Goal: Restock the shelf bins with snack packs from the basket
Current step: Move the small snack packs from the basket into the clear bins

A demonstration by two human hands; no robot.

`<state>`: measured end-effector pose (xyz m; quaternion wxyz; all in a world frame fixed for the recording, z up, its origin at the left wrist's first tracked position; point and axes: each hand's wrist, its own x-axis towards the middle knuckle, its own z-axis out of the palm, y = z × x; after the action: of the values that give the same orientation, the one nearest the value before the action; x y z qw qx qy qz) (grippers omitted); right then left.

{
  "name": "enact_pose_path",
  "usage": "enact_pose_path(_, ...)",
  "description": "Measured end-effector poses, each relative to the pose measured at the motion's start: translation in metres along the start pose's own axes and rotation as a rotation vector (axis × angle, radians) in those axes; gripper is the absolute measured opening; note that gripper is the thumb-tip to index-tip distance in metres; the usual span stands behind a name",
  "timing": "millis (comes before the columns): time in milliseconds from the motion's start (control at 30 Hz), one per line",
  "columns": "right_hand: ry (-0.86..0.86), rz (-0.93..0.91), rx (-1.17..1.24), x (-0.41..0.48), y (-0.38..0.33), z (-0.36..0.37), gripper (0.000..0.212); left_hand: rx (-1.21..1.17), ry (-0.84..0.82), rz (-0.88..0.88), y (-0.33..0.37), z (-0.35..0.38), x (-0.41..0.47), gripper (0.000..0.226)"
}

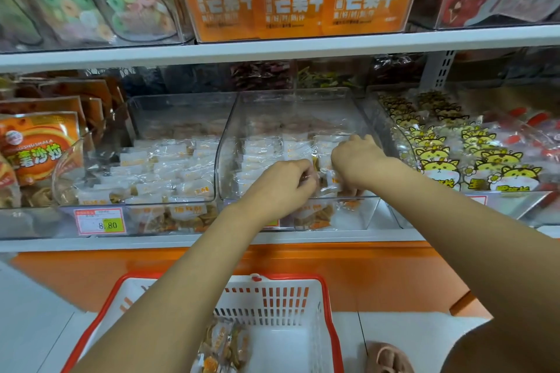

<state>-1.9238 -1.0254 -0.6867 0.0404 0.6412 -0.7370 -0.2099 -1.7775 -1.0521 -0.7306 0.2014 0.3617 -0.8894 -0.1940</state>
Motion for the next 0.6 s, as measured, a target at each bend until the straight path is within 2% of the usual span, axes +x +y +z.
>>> enact_pose_path(133,0.122,-0.042,-0.044,-0.003,0.001,0.008,0.032,-0.024,-0.002,-0.003,0.001,0.0,0.001,0.017)
enact_pose_path(233,0.213,-0.024,0.107,-0.009,0.009,-0.002,0.04,-0.012,0.009,0.001,0.0,0.001,0.001,0.018)
enact_pose_path(300,0.189,-0.022,0.234,-0.015,0.015,-0.012,0.032,-0.011,0.063,0.023,0.0,0.003,0.001,0.017)
enact_pose_path(367,0.035,-0.055,0.289,-0.02,0.017,-0.016,0.027,-0.027,0.125,0.024,0.0,0.004,0.001,0.02)
enact_pose_path(500,-0.388,-0.129,0.365,-0.014,0.008,-0.005,0.019,-0.015,0.155,0.01,-0.001,0.008,0.003,0.01)
enact_pose_path(600,-0.488,-0.116,0.441,-0.005,0.004,-0.001,0.015,-0.014,0.154,0.01,-0.002,0.009,0.004,0.006)
